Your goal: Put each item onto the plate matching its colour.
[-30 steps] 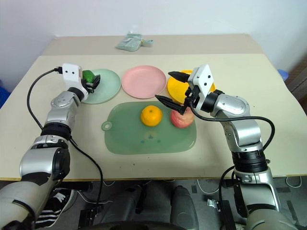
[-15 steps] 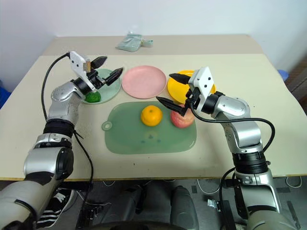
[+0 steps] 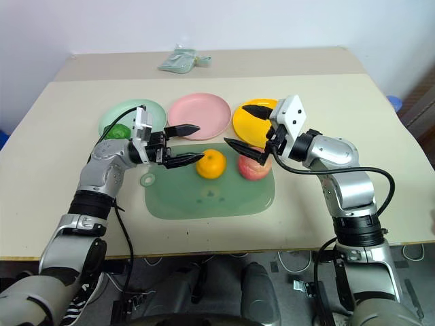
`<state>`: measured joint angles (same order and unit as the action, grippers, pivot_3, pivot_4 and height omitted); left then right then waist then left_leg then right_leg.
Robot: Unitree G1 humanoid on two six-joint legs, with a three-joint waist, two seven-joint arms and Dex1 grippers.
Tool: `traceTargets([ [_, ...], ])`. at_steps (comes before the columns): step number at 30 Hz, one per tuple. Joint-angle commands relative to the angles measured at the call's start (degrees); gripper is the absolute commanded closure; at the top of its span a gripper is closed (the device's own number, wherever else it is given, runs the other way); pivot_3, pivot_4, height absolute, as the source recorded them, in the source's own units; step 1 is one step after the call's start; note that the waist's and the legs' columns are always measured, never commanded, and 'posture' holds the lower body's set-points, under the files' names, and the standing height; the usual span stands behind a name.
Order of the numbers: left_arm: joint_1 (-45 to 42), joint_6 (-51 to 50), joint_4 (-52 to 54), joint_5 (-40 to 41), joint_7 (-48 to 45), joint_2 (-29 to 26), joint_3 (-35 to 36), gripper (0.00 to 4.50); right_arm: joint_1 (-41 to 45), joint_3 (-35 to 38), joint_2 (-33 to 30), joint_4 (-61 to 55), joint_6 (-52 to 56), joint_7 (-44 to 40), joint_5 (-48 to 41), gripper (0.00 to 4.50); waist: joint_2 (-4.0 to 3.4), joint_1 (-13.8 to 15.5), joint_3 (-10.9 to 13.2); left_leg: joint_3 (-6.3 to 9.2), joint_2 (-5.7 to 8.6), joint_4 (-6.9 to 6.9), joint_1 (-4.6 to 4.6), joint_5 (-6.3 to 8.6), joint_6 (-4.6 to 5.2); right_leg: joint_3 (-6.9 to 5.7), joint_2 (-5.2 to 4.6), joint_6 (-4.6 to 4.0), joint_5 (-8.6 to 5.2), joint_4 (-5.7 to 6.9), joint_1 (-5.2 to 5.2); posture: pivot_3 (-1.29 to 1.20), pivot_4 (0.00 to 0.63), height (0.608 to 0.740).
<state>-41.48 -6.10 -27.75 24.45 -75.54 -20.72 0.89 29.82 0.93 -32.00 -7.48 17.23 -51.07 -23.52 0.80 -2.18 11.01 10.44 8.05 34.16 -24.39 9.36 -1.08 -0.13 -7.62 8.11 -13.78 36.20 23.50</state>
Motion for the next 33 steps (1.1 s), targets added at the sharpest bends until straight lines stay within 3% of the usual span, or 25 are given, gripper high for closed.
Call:
traceTargets([
  [1, -1.49, -0.4, 2.95, 0.83, 0.46, -1.73, 1.41, 0.02, 0.22, 0.93, -0.75, -3.2, 0.28, 0.08, -0.69, 0.0, 0.0, -0.06, 0.0, 0.0, 0.0, 0.0, 0.0, 0.0, 0.0, 0.0, 0.0, 0.0, 0.0, 0.0, 0.0, 0.0, 0.15, 0.74],
  [6, 0.91, -3.39, 5.28, 2.52, -2.73, -6.49, 2.71, 0.02, 3.56, -1.71, 0.77, -3.27, 5.23, 3.01, 0.2, 0.0, -0.01, -0.42, 0.01, -0.01, -0.01, -0.01, 0.0, 0.0, 0.0, 0.01, 0.0, 0.0, 0.0, 0.01, 0.01, 0.0, 0.15, 0.74],
  [13, 5.09, -1.45, 4.75, 2.36, -6.64, -13.49, 4.45, 0.02, 10.85, -13.28, 6.31, -3.16, 17.45, 7.25, 4.36, 0.0, -0.05, -0.08, 0.0, -0.07, -0.09, -0.15, 0.0, 0.0, -0.01, 0.09, 0.05, -0.09, 0.03, 0.04, 0.18, 0.0, 0.15, 0.74],
  [21, 8.69, -3.18, 8.65, 2.96, -5.89, -16.4, 5.38, 0.02, 17.08, -19.77, 6.03, 4.19, 23.79, 5.85, 9.28, 0.0, -0.05, 1.02, 0.0, -0.08, -0.07, -0.1, -0.01, 0.0, -0.02, 0.1, 0.04, -0.09, 0.03, 0.0, 0.17, 0.0, 0.15, 0.74],
  [33, 12.08, -2.67, 11.16, 2.97, -5.65, -17.23, 5.73, 0.02, 17.73, -23.44, 4.29, 7.24, 27.68, 1.12, 12.81, 0.0, -0.05, 1.02, 0.0, -0.08, -0.08, -0.17, -0.02, 0.0, -0.03, 0.1, 0.05, -0.09, 0.03, 0.01, 0.21, 0.0, 0.15, 0.74],
])
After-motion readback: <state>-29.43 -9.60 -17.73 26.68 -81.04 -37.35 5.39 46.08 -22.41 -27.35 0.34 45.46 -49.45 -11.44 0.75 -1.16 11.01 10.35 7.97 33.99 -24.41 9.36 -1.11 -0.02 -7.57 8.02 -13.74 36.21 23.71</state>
